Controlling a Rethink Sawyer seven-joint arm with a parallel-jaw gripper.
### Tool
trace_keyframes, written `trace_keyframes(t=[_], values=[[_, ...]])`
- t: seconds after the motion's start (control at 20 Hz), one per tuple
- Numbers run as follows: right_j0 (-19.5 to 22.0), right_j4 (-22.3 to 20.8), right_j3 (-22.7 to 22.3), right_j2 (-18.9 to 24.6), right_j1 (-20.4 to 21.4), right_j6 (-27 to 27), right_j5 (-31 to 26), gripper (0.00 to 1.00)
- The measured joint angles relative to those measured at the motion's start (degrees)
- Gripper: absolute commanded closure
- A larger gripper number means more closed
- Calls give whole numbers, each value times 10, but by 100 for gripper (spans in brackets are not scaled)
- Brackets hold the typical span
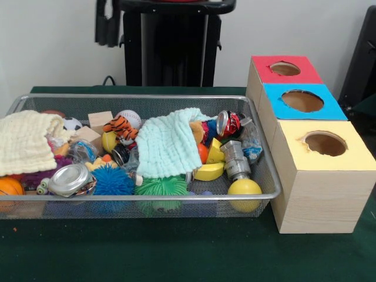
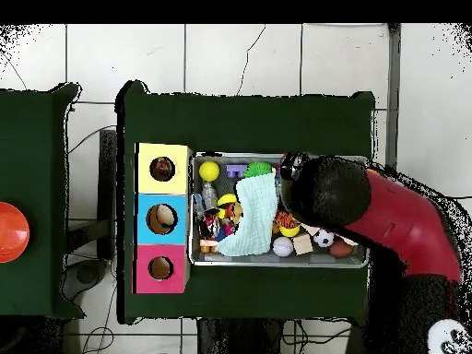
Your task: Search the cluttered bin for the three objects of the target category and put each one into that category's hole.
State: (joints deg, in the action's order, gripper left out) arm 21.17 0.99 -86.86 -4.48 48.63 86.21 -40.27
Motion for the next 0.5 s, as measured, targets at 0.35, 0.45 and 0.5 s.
trace_keyframes(t=[0.35, 0.45, 0.5], values=[[105, -76, -11, 88, -8, -50, 17, 100], [119, -87, -10, 102, -11, -57, 17, 100], [125, -92, -10, 108, -13, -59, 17, 100]])
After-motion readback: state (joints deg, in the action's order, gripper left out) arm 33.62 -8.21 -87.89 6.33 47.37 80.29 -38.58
